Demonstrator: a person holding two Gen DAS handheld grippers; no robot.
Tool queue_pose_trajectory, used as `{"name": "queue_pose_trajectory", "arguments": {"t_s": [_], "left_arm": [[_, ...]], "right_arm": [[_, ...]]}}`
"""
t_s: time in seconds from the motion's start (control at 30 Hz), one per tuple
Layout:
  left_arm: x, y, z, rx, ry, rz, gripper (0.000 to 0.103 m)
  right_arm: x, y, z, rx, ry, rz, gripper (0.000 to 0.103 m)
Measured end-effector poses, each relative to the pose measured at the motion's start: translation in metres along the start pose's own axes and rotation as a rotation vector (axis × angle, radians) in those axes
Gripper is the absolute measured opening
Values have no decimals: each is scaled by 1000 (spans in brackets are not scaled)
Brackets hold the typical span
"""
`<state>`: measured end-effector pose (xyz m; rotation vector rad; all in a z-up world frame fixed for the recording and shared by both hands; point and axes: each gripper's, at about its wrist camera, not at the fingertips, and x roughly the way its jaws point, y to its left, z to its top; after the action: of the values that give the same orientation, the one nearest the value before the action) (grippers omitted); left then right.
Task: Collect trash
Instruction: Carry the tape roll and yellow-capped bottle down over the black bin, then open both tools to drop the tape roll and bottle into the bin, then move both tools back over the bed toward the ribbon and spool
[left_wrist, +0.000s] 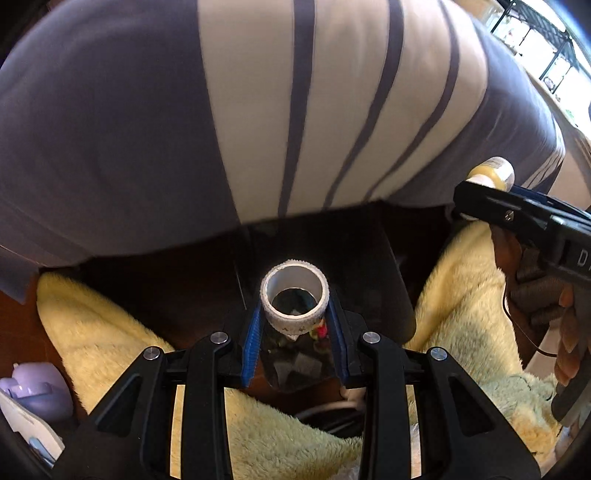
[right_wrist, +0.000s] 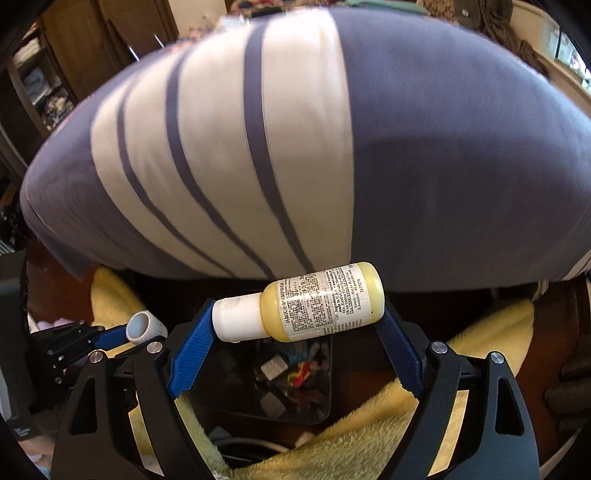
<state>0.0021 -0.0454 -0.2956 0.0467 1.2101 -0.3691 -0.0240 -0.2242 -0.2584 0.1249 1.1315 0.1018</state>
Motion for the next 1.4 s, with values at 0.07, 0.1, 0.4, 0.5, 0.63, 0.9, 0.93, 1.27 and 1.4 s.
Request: {"name": "queue_pose_trajectory", "arguments": {"t_s": [0.07, 0.1, 0.4, 0.5, 0.63, 0.9, 0.93, 1.27, 1.4], "left_arm": [[9, -1, -1, -2, 31, -3, 31], [12, -2, -3, -3, 44, -4, 31], [43, -3, -5, -4, 147, -30, 31], [47, -2, -3, 0, 157, -36, 32], [52, -3, -2, 6, 175, -39, 32], [45, 3, -1, -15, 163, -17, 65], [43, 3, 0, -15, 157, -14, 69], [-13, 9, 15, -3, 9, 60, 78], [-44, 13, 28, -10, -80, 82, 79]], "right_arm": [[13, -2, -5, 8, 43, 11, 85], [18, -2, -8, 11, 58, 13, 85], [46, -2, -15, 20, 136, 26, 85], [49, -2, -13, 23, 144, 36, 85], [50, -4, -10, 29, 149, 42, 85], [43, -6, -6, 24, 123, 13, 94], [40, -6, -5, 22, 117, 7, 94], [-3, -13, 9, 10, 6, -44, 94], [-35, -17, 27, 1, -81, -64, 94]]}}
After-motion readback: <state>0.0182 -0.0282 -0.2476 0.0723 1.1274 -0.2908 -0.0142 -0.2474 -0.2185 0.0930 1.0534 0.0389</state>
